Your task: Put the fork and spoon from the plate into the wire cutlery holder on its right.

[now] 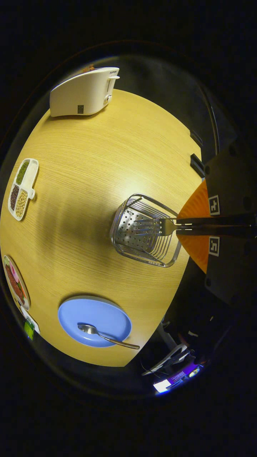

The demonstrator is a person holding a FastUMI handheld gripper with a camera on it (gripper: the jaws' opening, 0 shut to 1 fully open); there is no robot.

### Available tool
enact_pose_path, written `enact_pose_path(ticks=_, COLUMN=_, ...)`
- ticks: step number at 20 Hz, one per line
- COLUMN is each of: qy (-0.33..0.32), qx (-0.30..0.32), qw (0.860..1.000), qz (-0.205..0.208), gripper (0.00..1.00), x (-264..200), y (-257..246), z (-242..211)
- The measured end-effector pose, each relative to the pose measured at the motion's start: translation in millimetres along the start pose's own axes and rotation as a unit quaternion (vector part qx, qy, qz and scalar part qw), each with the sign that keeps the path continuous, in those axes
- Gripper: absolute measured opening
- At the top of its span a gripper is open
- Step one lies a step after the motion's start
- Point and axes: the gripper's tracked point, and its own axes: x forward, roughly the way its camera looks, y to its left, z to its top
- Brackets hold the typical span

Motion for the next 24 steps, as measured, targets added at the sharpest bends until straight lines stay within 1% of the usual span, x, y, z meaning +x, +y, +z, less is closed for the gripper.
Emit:
enact_pose_path(ticks=4, qy=-0.013, qx=0.013, qw=1.000, qz=0.010, gripper=0.09, x=0, y=1, z=9)
enact_pose_path(ticks=6, qy=-0.021, qx=0.020, qw=0.999, qz=0.016, gripper=0.12, x=1, y=2, z=12)
enact_pose_path(ticks=8, qy=-0.035, qx=0.028, qw=0.999, qz=0.018, gripper=0.13, x=0, y=1, z=15)
enact_pose_path(ticks=12, qy=-0.098, qx=0.047, qw=0.994, qz=0.027, gripper=0.13, x=-13, y=0, z=33)
enact_pose_path(ticks=14, qy=-0.136, qx=0.055, qw=0.988, qz=0.037, gripper=0.13, x=-25, y=4, z=39)
enact_pose_path(ticks=17, qy=-0.189, qx=0.059, qw=0.979, qz=0.051, gripper=0.21, x=-49, y=14, z=44)
enact_pose_path(ticks=18, qy=-0.205, qx=0.062, qw=0.975, qz=0.061, gripper=0.27, x=-57, y=22, z=45)
enact_pose_path(ticks=20, qy=-0.236, qx=0.069, qw=0.965, qz=0.091, gripper=0.30, x=-75, y=47, z=48)
enact_pose_path(ticks=22, qy=-0.259, qx=0.072, qw=0.955, qz=0.128, gripper=0.30, x=-89, y=80, z=50)
enact_pose_path(ticks=23, qy=-0.266, qx=0.069, qw=0.951, qz=0.140, gripper=0.30, x=-92, y=95, z=50)
enact_pose_path(ticks=24, qy=-0.273, qx=0.064, qw=0.948, qz=0.148, gripper=0.33, x=-95, y=110, z=52)
